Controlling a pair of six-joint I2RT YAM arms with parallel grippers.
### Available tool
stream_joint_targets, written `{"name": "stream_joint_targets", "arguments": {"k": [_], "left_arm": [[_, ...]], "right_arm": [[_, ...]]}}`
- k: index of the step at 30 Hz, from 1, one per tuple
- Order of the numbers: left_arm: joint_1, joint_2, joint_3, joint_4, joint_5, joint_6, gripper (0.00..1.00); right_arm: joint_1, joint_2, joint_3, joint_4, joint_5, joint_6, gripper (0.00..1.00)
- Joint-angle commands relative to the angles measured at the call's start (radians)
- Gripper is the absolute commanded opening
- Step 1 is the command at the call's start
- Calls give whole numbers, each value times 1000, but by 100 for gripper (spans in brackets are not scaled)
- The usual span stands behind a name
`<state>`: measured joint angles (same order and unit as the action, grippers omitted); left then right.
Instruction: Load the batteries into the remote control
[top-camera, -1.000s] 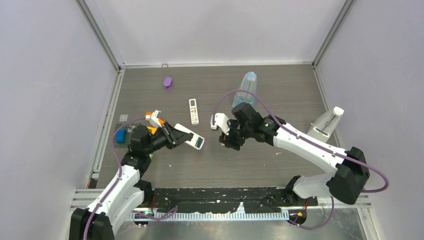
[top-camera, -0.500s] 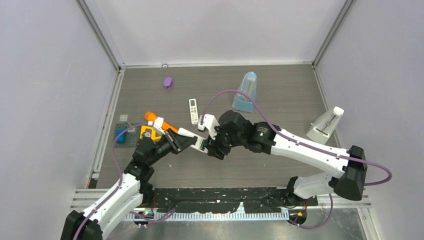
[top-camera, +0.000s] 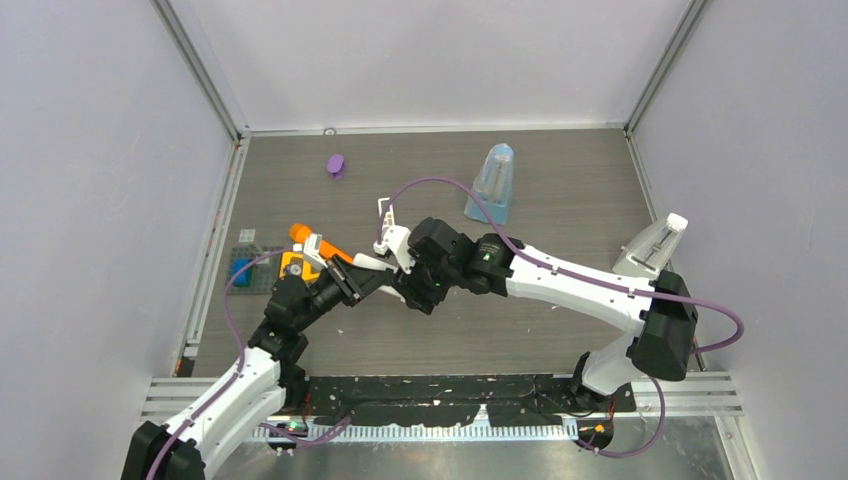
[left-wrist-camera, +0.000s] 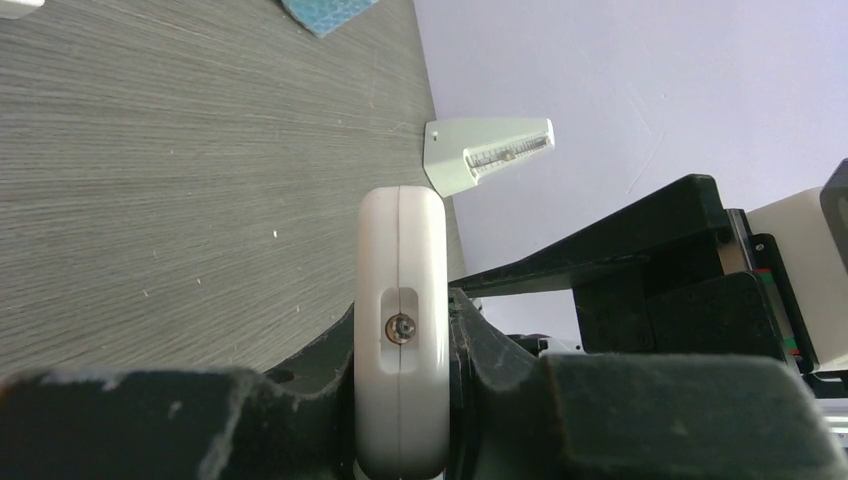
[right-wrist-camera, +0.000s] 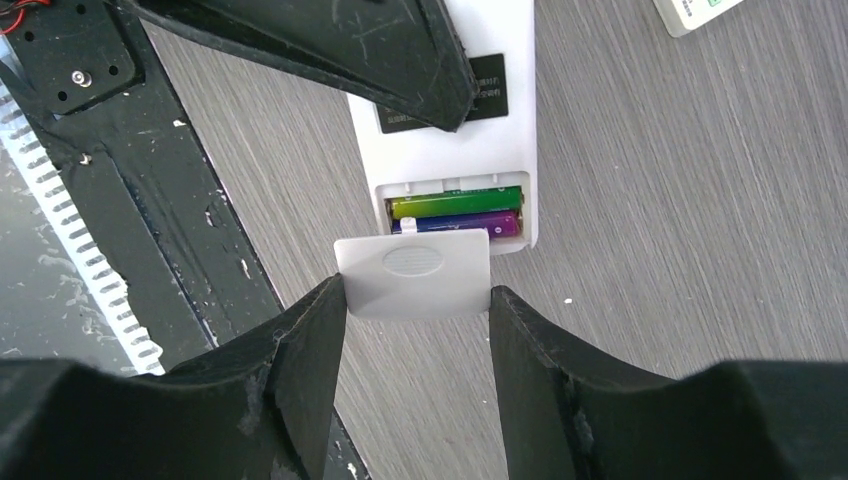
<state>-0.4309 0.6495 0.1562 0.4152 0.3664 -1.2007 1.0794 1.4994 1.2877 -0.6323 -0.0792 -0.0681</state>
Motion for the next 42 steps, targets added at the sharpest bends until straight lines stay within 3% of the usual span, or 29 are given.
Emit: {"name": "stream_joint_targets", "arguments": {"k": [1,11,42], "left_arm": [[-3,-5,12,86,14,-2,0],[-3,41,36,110,96,35,0],[-3,37,49,99,131,36,0]], "right_arm": [[7,4,61,-29,25,-4,51],[7,31,81,-56,16,-36,51],[7,109,137,-89,56,-6,51]]}}
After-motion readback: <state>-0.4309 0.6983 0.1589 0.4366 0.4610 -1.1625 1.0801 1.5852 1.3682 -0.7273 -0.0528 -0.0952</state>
